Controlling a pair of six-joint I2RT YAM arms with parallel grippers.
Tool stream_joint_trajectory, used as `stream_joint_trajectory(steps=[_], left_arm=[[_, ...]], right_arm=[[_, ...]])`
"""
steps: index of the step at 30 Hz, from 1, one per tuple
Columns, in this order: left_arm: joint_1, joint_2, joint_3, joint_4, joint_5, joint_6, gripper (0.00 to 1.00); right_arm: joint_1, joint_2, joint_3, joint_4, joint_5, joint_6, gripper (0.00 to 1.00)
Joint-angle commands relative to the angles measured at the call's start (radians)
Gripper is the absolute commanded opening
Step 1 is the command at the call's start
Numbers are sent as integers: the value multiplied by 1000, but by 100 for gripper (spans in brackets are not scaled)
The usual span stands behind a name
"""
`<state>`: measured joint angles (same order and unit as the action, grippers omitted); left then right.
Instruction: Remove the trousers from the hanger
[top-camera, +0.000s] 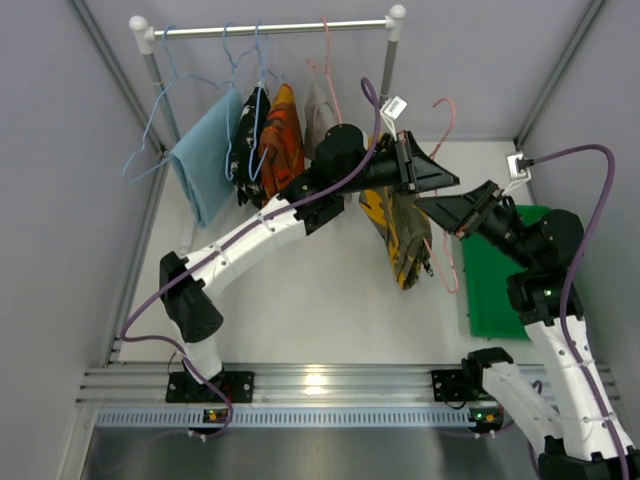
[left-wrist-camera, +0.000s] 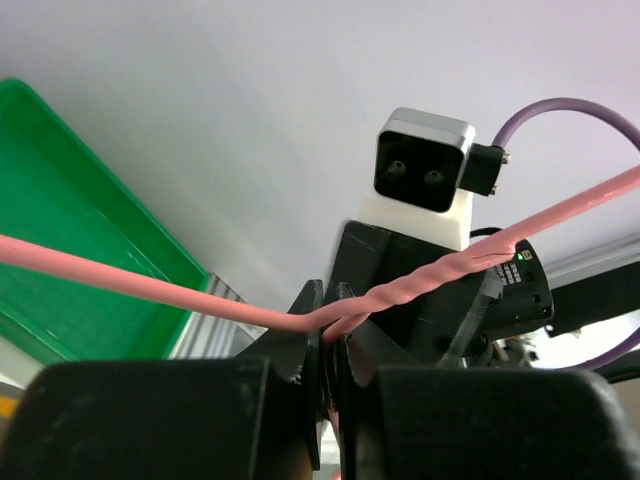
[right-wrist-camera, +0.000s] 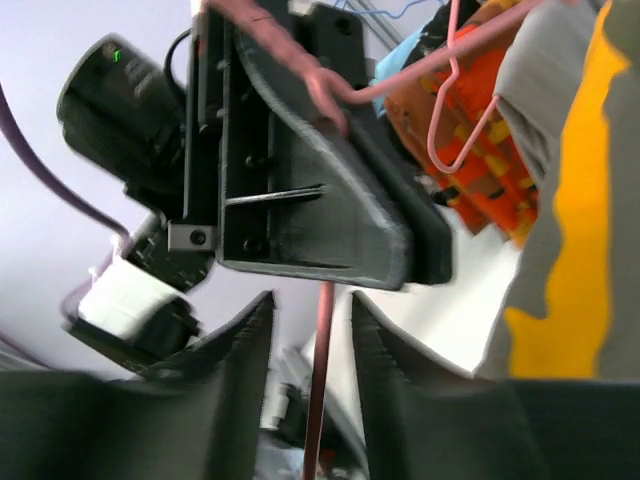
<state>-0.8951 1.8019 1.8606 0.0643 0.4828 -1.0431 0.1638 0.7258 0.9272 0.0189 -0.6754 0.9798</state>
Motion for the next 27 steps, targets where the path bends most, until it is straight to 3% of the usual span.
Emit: stream_joint_trajectory(steps=[1, 3, 6, 9, 13, 20, 27], left_arm=[[5, -29, 52, 123, 26, -29, 0], [18, -45, 51, 112, 39, -15, 0], [44, -76, 35, 112, 85, 3, 0], [59, -90, 35, 132, 143, 31, 0], [67, -85, 74, 170, 217, 15, 0], [68, -93, 115, 285, 309, -86, 0], [68, -110, 117, 325, 327, -133, 0]], right_arm=[[26, -52, 10, 41, 17, -124, 41], [23, -100, 21, -69, 86, -232, 67], [25, -204, 21, -204, 291, -381, 80], [23, -288, 4, -295, 483, -507, 79], [23, -390, -82, -338, 596, -642, 77], [23, -529, -299, -315, 453, -753, 79], [25, -517, -344, -156, 258, -800, 83]])
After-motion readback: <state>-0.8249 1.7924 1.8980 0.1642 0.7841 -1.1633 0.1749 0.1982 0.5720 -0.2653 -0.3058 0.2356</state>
